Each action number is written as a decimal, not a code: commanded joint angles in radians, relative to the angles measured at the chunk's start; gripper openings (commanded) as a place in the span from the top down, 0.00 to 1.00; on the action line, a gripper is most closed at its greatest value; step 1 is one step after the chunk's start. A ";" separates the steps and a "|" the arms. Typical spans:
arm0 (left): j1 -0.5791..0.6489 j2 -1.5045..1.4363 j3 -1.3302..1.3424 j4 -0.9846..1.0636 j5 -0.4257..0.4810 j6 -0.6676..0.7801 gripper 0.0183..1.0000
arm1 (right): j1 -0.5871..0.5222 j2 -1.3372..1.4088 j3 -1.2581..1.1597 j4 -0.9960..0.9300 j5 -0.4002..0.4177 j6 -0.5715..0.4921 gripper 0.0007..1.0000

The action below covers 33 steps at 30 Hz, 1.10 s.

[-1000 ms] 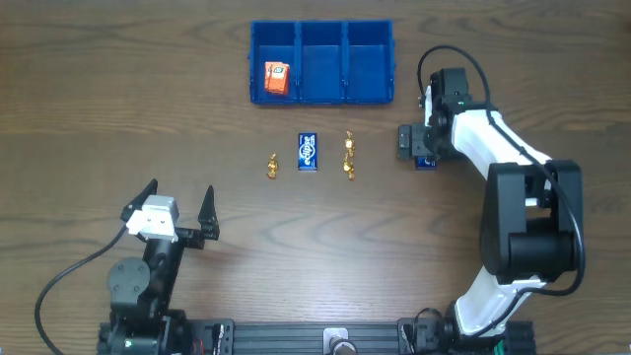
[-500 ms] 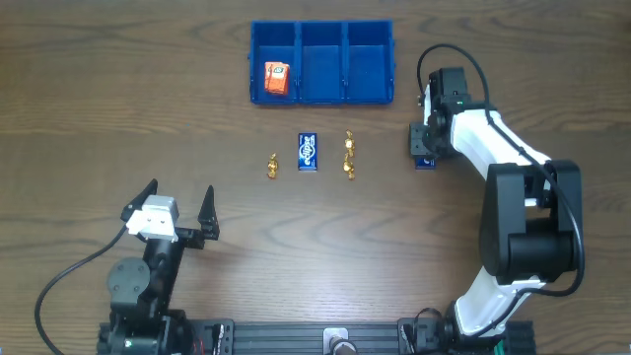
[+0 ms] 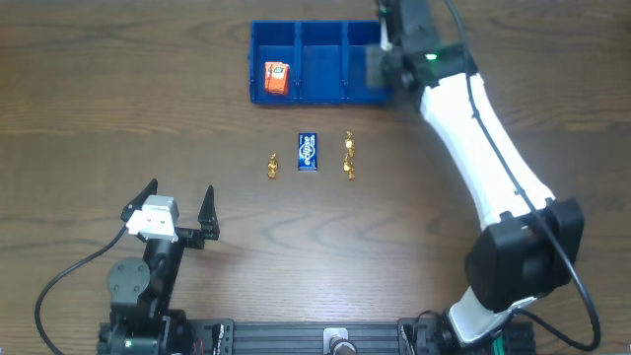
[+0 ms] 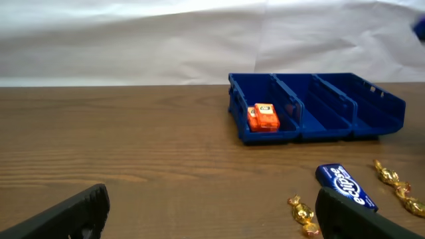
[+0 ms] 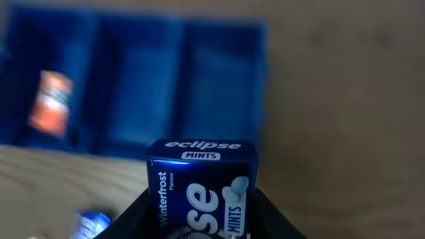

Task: Sort Candies Into Trays

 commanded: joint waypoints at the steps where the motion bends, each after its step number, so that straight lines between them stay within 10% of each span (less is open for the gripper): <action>1: 0.003 -0.004 -0.021 -0.032 0.012 0.006 0.00 | 0.109 0.024 0.107 0.090 0.152 0.053 0.96; 20: 0.003 -0.004 -0.021 -0.032 0.012 0.006 0.00 | 0.172 0.430 0.330 0.143 0.178 0.163 0.96; 29: 0.003 -0.004 -0.021 -0.032 0.011 0.006 0.00 | 0.164 0.462 0.330 0.166 0.197 0.175 0.86; 33: 0.003 -0.004 -0.021 -0.032 0.012 0.006 0.00 | 0.164 0.462 0.330 0.165 0.204 0.175 0.64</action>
